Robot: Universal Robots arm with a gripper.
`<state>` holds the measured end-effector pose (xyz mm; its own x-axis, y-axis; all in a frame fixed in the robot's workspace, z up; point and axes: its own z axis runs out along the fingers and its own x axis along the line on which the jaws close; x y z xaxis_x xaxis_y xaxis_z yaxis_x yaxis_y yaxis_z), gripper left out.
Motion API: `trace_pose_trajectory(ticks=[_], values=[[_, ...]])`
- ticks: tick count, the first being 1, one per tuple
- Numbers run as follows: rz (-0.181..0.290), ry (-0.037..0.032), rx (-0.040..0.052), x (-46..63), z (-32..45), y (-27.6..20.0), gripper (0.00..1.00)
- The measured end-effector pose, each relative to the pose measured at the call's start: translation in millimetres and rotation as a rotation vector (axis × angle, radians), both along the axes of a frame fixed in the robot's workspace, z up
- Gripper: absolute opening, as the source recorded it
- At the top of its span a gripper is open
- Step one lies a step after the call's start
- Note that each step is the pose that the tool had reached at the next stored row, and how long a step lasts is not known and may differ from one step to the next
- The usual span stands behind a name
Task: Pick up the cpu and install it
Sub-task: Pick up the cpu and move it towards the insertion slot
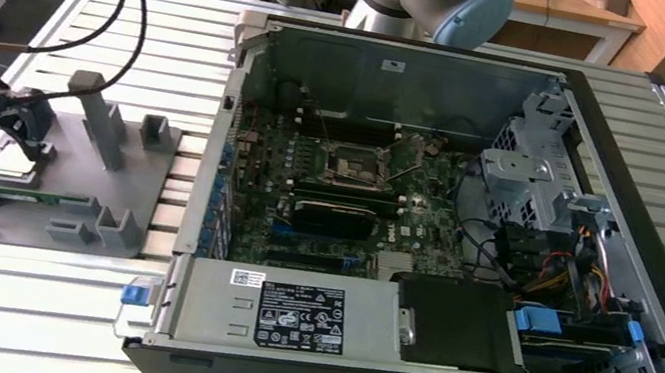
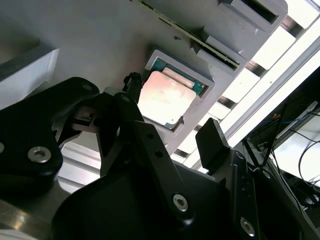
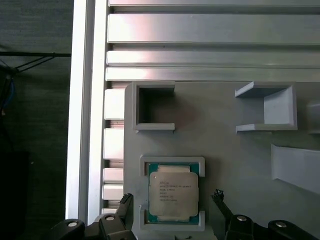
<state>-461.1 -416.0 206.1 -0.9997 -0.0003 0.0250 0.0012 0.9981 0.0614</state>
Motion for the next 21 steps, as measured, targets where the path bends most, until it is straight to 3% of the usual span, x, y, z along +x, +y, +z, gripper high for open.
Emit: trace_pose_trajectory(ticks=[21], values=[[-0.006,-0.0002,-0.0001,0.6,-12.1,0.5,0.70]])
